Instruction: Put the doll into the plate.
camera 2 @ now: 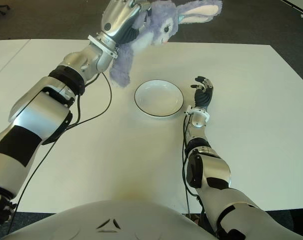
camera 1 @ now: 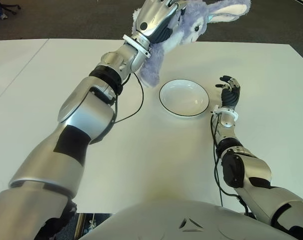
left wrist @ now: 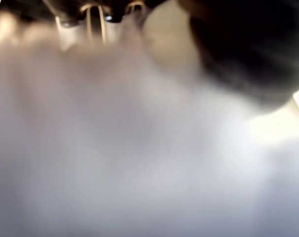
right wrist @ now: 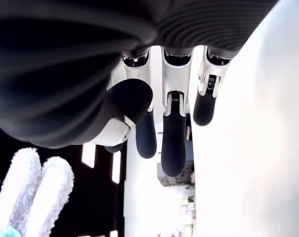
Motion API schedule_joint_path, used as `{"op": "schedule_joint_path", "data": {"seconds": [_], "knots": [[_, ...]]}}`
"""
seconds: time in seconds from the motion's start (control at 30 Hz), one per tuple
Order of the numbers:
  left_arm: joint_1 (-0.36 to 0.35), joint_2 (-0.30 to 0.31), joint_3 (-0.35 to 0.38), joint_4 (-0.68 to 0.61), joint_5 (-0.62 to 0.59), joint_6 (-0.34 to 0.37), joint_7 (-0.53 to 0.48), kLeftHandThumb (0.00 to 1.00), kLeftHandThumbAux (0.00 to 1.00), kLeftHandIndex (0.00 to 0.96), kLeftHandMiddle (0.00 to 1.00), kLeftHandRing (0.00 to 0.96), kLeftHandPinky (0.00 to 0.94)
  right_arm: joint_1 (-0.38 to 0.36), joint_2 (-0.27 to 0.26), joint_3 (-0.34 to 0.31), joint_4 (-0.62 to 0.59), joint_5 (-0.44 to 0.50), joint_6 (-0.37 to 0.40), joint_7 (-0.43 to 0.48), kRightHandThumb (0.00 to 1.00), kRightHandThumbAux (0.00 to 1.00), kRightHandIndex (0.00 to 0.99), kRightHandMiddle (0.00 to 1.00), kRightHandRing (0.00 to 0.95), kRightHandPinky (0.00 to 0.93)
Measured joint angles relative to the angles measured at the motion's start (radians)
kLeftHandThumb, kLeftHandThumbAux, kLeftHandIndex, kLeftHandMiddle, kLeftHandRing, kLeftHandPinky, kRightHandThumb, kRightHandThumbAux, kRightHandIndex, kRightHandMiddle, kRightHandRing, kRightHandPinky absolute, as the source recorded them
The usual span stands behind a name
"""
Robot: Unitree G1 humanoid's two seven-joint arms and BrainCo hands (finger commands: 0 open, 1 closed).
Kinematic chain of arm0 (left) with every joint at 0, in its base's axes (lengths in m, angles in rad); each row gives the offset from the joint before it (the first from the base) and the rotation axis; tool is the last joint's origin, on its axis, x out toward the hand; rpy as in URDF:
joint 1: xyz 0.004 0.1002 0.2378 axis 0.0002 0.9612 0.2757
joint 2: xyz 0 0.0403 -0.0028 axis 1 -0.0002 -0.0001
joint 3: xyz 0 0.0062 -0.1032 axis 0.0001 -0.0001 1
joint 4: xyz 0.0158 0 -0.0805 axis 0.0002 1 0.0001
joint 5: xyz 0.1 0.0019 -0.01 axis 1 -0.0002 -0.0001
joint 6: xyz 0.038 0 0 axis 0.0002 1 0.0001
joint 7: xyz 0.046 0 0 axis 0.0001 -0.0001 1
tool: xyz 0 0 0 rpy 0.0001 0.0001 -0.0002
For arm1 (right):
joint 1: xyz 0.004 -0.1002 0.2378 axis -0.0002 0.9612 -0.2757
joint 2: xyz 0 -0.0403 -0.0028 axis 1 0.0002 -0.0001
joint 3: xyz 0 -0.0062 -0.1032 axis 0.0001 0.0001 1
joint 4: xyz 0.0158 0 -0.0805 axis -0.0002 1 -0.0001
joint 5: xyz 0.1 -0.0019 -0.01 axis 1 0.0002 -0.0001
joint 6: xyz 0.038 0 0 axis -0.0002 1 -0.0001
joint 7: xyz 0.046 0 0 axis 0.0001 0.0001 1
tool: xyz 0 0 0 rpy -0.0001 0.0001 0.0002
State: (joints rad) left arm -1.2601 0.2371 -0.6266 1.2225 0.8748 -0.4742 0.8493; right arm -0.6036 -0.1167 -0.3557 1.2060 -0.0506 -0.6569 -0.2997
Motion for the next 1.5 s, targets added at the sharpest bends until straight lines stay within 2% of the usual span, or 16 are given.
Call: {"op": "schedule_joint_path", "data": {"seconds": [0.33,0.6,0.77,1.07,1.5], "knots": [[0.000,-0.019,-0.010,-0.015,0.000,-0.017,0.000,0.737,0.695,0.441,0.824,0.820,0.835,0.000,0.000,0.003,0.000,0.000,0.000,-0.001,1.000,0.658,0.315,0.314,0.464,0.108],[0.007,-0.050,-0.011,-0.016,-0.006,-0.033,0.000,0.738,0.696,0.441,0.823,0.821,0.836,0.000,0.000,0.005,0.000,0.000,0.000,-0.008,1.000,0.658,0.308,0.312,0.464,0.154],[0.033,-0.076,-0.011,-0.016,-0.014,-0.047,0.000,0.737,0.696,0.441,0.824,0.821,0.830,0.000,0.001,0.005,0.000,0.000,0.000,-0.008,1.000,0.658,0.307,0.305,0.464,0.224],[0.100,-0.117,-0.011,-0.008,-0.023,-0.061,-0.004,0.737,0.696,0.441,0.830,0.824,0.836,0.000,0.001,0.003,0.000,0.001,0.000,0.010,1.000,0.659,0.308,0.284,0.465,0.218],[0.164,-0.138,-0.003,-0.004,-0.055,-0.092,-0.061,0.738,0.697,0.440,0.829,0.822,0.824,0.000,0.001,0.000,0.000,0.001,0.000,0.029,1.000,0.658,0.305,0.257,0.464,0.174]]}}
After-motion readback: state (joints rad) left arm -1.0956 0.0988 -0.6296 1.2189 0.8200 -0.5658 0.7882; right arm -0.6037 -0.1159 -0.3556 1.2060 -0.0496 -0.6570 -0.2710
